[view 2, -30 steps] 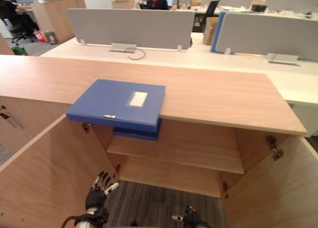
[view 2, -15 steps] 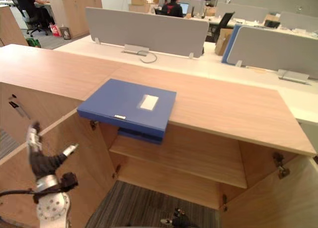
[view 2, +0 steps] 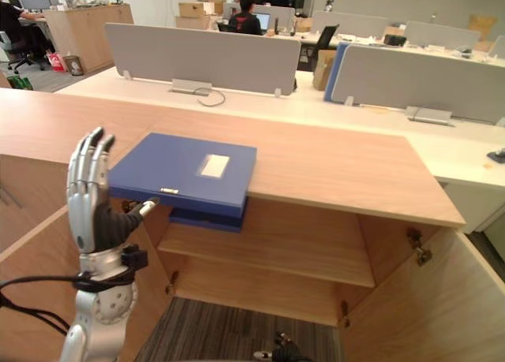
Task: Walk over to the cabinet, pick up the folder, carry it to the office cabinet, place the folder inside the office cabinet, then close the office cabinet door
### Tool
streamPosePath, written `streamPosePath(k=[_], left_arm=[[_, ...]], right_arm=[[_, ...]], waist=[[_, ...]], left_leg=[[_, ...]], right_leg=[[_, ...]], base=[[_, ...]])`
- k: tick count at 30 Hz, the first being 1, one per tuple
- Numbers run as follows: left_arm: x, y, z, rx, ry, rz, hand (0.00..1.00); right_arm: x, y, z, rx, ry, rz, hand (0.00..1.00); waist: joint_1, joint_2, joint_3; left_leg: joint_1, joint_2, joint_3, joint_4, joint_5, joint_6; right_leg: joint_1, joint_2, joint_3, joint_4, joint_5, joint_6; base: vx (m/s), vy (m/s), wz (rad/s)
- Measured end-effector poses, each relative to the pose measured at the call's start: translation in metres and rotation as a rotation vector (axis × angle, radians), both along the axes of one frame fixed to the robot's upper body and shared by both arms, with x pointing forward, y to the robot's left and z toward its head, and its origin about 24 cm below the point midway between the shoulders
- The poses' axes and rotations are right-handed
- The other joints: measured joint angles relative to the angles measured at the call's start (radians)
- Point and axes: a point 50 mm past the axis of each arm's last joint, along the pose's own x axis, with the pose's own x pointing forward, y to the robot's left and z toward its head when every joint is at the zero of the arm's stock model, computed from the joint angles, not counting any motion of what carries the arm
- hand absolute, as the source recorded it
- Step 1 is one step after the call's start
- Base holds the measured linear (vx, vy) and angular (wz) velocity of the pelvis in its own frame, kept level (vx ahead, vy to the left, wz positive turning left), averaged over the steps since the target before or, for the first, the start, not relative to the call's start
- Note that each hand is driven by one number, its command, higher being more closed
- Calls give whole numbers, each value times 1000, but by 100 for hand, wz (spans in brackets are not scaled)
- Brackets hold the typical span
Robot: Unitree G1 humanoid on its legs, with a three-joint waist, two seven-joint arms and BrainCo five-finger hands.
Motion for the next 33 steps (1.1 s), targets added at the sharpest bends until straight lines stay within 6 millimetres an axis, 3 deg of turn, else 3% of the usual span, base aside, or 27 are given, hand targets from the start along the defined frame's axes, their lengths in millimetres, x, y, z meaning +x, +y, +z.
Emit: streamPosePath(k=[6, 10, 21, 30, 33], left_arm=[[20, 24, -40, 205, 218, 61, 0], [25, 42, -54, 279, 323, 101, 0], [44, 56, -58, 362, 384, 112, 0], [53, 57, -75, 409, 477, 81, 0], [57, 54, -72, 418, 462, 68, 0]], right_arm=[[0, -11, 0, -28, -7, 4, 0], [1, -18, 0, -51, -10, 21, 0], [1, -28, 0, -78, -4, 27, 0], [-1, -33, -1, -91, 18, 30, 0], [-4, -37, -2, -99, 28, 31, 0]], waist=[[-3, 18, -5], [-4, 20, -5], [-30, 21, -5], [-46, 24, 0], [-54, 27, 2]], left_leg=[[12, 4, 18, -1, -7, -3], [24, 5, 25, -7, -12, -6], [24, 3, 25, -7, -14, -9], [42, 3, 27, -7, -20, -16], [43, 4, 28, -7, -21, -16]], right_leg=[[0, 4, 19, -3, 0, -3], [6, 4, 28, -9, -5, -11], [12, 5, 29, -26, -5, -15], [35, 7, 31, -42, -4, -18], [35, 8, 33, -43, -3, -18]], base=[[5, -4, -9], [-31, 12, -7], [0, 0, 0], [-4, 3, -1], [0, 0, 0]])
